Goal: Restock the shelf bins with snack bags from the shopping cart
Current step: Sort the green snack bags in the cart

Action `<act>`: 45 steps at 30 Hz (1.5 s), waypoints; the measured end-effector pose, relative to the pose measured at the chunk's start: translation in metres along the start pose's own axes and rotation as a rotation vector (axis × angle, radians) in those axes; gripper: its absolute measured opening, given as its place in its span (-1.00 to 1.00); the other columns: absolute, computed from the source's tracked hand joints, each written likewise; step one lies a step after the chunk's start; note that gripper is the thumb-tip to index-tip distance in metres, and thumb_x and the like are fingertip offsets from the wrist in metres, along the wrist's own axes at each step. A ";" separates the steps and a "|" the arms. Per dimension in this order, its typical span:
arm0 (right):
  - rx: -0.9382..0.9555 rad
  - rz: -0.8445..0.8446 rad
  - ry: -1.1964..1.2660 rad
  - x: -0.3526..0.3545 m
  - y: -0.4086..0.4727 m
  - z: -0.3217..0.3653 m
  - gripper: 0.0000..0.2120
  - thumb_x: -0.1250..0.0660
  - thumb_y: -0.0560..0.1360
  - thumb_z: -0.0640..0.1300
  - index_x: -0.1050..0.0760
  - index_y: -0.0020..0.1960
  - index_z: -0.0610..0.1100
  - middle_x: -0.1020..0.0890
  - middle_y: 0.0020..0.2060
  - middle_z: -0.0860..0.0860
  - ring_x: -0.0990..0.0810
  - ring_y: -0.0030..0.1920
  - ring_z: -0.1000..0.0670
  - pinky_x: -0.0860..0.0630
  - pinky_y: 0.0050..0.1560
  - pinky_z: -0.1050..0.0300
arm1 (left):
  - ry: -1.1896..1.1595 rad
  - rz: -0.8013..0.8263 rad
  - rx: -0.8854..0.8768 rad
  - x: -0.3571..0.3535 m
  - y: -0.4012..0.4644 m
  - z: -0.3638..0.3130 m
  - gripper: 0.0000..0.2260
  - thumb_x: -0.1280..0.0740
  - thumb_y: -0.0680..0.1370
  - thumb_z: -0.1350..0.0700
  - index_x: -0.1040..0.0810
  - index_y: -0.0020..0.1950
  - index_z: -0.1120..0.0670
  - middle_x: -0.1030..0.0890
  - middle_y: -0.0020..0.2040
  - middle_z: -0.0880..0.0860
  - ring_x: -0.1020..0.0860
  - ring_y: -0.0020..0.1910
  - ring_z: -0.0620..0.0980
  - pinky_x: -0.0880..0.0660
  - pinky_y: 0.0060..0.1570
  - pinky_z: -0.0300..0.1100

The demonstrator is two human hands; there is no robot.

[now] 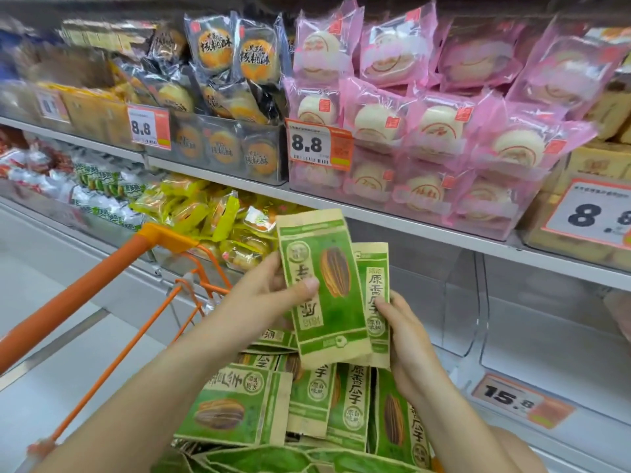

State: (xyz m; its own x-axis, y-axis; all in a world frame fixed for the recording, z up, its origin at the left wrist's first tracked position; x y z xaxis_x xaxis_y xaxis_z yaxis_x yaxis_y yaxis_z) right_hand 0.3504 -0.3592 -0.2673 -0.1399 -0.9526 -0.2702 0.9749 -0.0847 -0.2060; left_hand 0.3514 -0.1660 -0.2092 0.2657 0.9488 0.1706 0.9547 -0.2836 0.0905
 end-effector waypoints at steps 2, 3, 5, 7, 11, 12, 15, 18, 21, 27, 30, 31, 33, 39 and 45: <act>0.027 0.027 -0.009 -0.002 -0.003 0.003 -0.80 -0.18 0.61 -0.15 -0.51 0.17 -0.11 -0.69 -0.01 -0.13 -0.67 -0.05 -0.12 -0.53 0.08 -0.15 | -0.159 0.046 0.144 0.002 0.002 -0.003 -0.65 -0.32 0.46 0.04 -0.46 0.24 0.03 -0.67 0.05 0.09 -0.64 0.03 0.07 -0.57 0.01 0.12; 0.037 0.045 -0.014 -0.003 -0.005 0.004 -0.80 -0.18 0.61 -0.15 -0.52 0.18 -0.11 -0.69 0.00 -0.12 -0.67 -0.02 -0.13 -0.53 0.11 -0.16 | -0.191 0.047 0.165 0.001 0.002 -0.004 -0.69 -0.30 0.49 0.05 -0.48 0.23 0.03 -0.67 0.05 0.10 -0.63 0.05 0.09 -0.57 0.02 0.13; 0.040 0.065 0.004 -0.004 -0.009 0.006 -0.79 -0.16 0.62 -0.15 -0.52 0.17 -0.11 -0.69 0.00 -0.12 -0.67 0.00 -0.13 -0.54 0.11 -0.17 | -0.272 -0.038 0.223 0.000 0.005 0.000 -0.77 -0.25 0.56 0.03 -0.54 0.17 0.05 -0.68 0.01 0.08 -0.62 0.07 0.09 -0.54 0.04 0.11; 0.010 0.075 0.053 -0.005 -0.011 0.005 -0.77 -0.15 0.62 -0.15 -0.52 0.17 -0.14 -0.69 -0.01 -0.14 -0.67 -0.03 -0.13 -0.54 0.08 -0.16 | -0.410 -0.143 0.291 -0.001 0.008 0.005 -0.73 -0.23 0.58 -0.01 -0.58 0.15 0.11 -0.68 0.02 0.12 -0.61 0.08 0.12 -0.50 0.10 0.11; -0.015 0.116 0.189 -0.015 -0.017 0.002 -0.60 -0.18 0.56 0.08 -0.50 0.27 -0.10 -0.67 0.09 -0.14 -0.63 0.11 -0.16 -0.50 0.20 -0.23 | -0.734 -0.371 0.340 -0.014 0.007 0.009 -0.80 -0.20 0.61 0.06 -0.54 0.11 0.12 -0.66 0.01 0.13 -0.62 0.00 0.09 -0.54 -0.09 0.00; -0.005 0.135 0.197 -0.017 -0.019 0.001 -0.55 -0.22 0.51 0.17 -0.50 0.28 -0.07 -0.66 0.11 -0.11 -0.63 0.13 -0.13 -0.50 0.20 -0.22 | -0.781 -0.415 0.339 -0.018 0.006 0.009 -0.85 -0.21 0.61 0.09 -0.51 0.10 0.10 -0.66 0.00 0.12 -0.62 -0.04 0.06 -0.54 -0.16 -0.07; 0.064 0.101 0.172 -0.021 -0.022 -0.002 -0.45 -0.46 0.37 0.15 -0.48 0.27 -0.06 -0.66 0.11 -0.08 -0.65 0.10 -0.09 -0.56 0.11 -0.14 | -0.815 -0.418 0.344 -0.037 -0.001 0.012 -0.89 -0.25 0.59 0.14 -0.46 0.10 0.08 -0.64 0.04 0.14 -0.61 0.02 0.07 -0.54 -0.12 -0.10; 0.116 0.010 0.186 -0.014 -0.022 0.000 -0.58 -0.46 0.38 -0.13 -0.48 0.21 -0.12 -0.68 0.04 -0.11 -0.68 0.01 -0.09 -0.62 -0.02 -0.04 | -0.791 -0.337 0.397 -0.044 -0.008 0.013 -0.89 -0.33 0.54 0.18 -0.52 0.05 0.07 -0.67 -0.04 0.11 -0.60 0.03 0.07 -0.54 -0.05 -0.12; 0.123 0.007 0.126 0.000 -0.023 0.008 -0.70 -0.39 0.47 -0.21 -0.48 0.19 -0.14 -0.70 0.00 -0.11 -0.69 -0.02 -0.10 -0.64 -0.04 -0.04 | -0.753 -0.457 0.297 -0.020 -0.009 0.006 -0.71 -0.39 0.48 0.18 -0.52 0.18 0.14 -0.67 -0.04 0.06 -0.56 0.09 0.02 -0.46 0.13 -0.15; 0.042 0.258 -0.090 0.021 -0.026 0.028 -0.60 -0.41 0.40 -0.21 -0.47 0.23 -0.16 -0.69 0.00 -0.17 -0.68 -0.06 -0.15 -0.63 -0.11 -0.01 | 0.692 -0.111 -0.099 0.002 -0.003 -0.027 -0.48 -0.41 0.32 -0.32 -0.50 0.22 -0.17 -0.52 0.13 -0.25 -0.46 0.17 -0.19 -0.37 0.29 -0.05; 0.042 0.260 -0.048 0.019 -0.027 0.026 -0.57 -0.41 0.39 -0.18 -0.46 0.24 -0.16 -0.68 0.02 -0.17 -0.68 -0.04 -0.15 -0.63 -0.07 -0.04 | 0.717 0.285 0.070 -0.012 0.000 -0.015 -0.60 -0.40 0.41 -0.23 -0.55 0.14 -0.06 -0.63 -0.02 -0.13 -0.60 -0.05 -0.18 -0.56 0.02 -0.09; 0.050 0.221 -0.016 0.019 -0.026 0.024 -0.61 -0.39 0.43 -0.17 -0.47 0.24 -0.16 -0.68 0.01 -0.17 -0.68 -0.04 -0.15 -0.63 -0.06 -0.05 | 0.653 0.288 0.083 -0.014 0.000 -0.008 -0.67 -0.41 0.44 -0.16 -0.54 0.12 -0.03 -0.64 -0.03 -0.07 -0.62 -0.06 -0.12 -0.56 0.01 -0.04; 0.044 0.137 0.060 0.019 -0.023 0.020 -0.70 -0.33 0.52 -0.08 -0.49 0.21 -0.16 -0.69 0.00 -0.16 -0.68 -0.02 -0.15 -0.62 -0.05 -0.08 | 0.437 0.191 0.163 -0.017 -0.002 0.004 -0.74 -0.41 0.48 -0.04 -0.53 0.11 0.02 -0.65 -0.01 0.04 -0.63 -0.03 0.00 -0.57 0.03 0.02; -0.014 0.117 0.090 0.018 -0.025 0.006 -0.59 -0.24 0.55 0.12 -0.49 0.29 -0.09 -0.67 0.10 -0.10 -0.64 0.12 -0.13 -0.48 0.22 -0.25 | -0.345 0.006 0.370 -0.031 -0.009 0.022 -0.74 -0.27 0.57 0.17 -0.51 0.20 0.27 -0.65 0.04 0.22 -0.64 0.01 0.14 -0.61 -0.10 0.06; 0.050 0.180 -0.033 0.001 -0.035 0.002 -0.56 -0.37 0.47 0.03 -0.50 0.26 -0.17 -0.69 0.04 -0.12 -0.67 0.05 -0.10 -0.58 0.11 -0.08 | -0.401 -0.034 0.330 -0.062 -0.009 0.016 -0.75 -0.22 0.61 0.19 -0.50 0.26 0.22 -0.62 0.11 0.24 -0.59 0.12 0.19 -0.52 0.11 0.12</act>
State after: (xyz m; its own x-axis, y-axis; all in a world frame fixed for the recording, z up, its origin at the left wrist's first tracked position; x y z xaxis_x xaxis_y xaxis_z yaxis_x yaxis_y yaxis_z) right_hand 0.3161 -0.3575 -0.2583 0.0427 -0.9626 -0.2676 0.9912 0.0745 -0.1097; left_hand 0.3285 -0.2199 -0.2360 0.2026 0.9538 -0.2219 0.9381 -0.2541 -0.2355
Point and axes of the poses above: each hand's wrist, its own y-axis towards the middle knuckle, its own x-axis out of the back of the hand, z = x × y, the point moved 2 cm from there along y, towards the middle knuckle
